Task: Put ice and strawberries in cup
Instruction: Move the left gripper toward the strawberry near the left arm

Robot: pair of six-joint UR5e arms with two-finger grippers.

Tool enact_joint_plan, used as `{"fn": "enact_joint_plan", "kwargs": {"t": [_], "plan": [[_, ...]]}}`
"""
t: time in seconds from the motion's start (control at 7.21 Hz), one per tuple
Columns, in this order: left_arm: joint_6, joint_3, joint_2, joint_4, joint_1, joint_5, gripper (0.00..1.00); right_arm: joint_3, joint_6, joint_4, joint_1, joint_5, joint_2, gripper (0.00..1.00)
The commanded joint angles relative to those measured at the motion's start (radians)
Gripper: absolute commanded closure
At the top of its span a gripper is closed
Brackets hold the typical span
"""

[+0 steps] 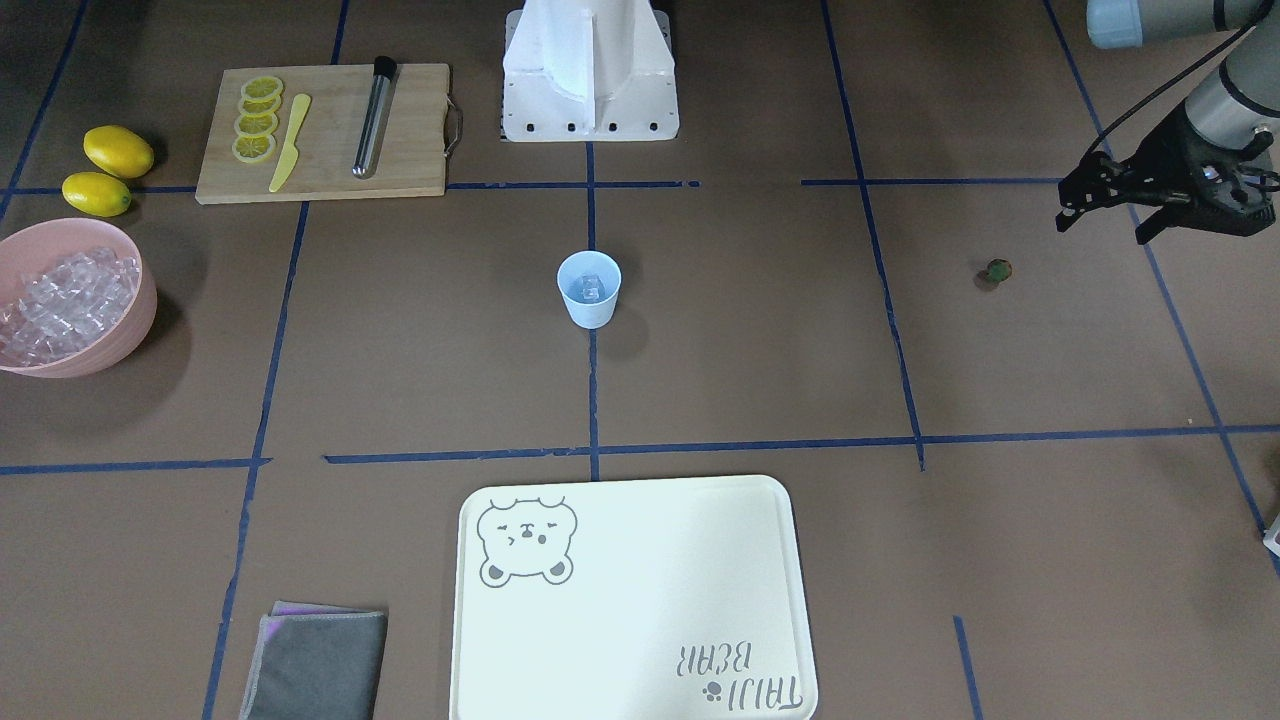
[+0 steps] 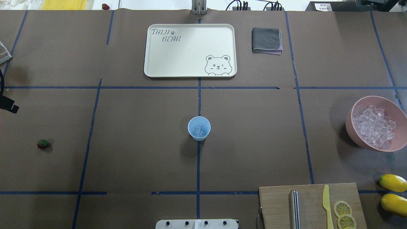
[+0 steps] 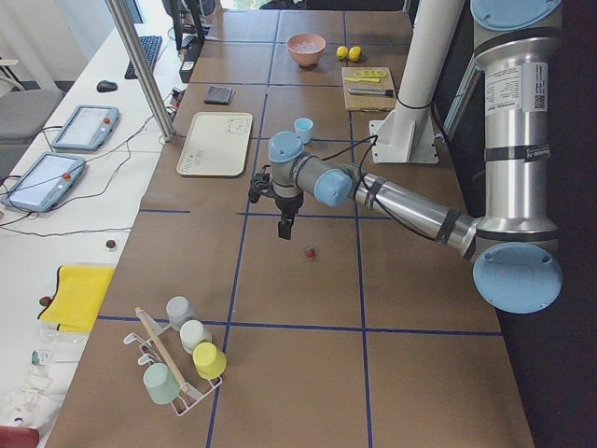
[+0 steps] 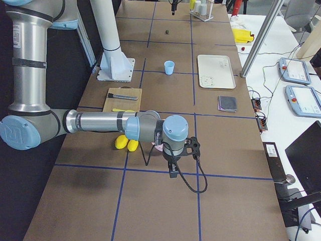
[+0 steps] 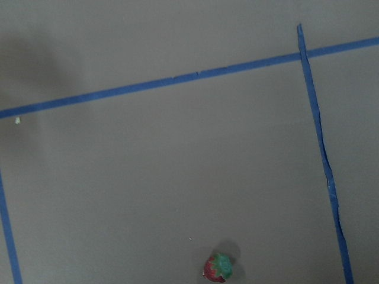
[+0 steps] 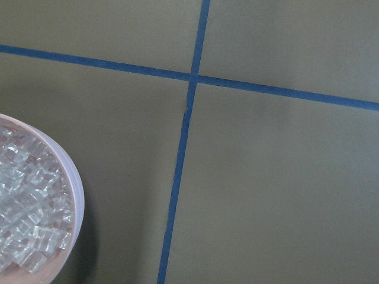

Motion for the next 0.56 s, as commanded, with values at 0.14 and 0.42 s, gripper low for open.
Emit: {"fn": "enact_joint_plan", "kwargs": {"t": [0.14,0.42], "plan": [[-0.164,0.078,0.067,-0.274,0.08,0.06,0.0,0.002,0.002,0.0,0.0,0.0,0.0,0.01],[-0.283,0.153,0.068,-0.428,0.157,0.106,0.0,0.002,0.002,0.0,0.0,0.0,0.0,0.01]]}}
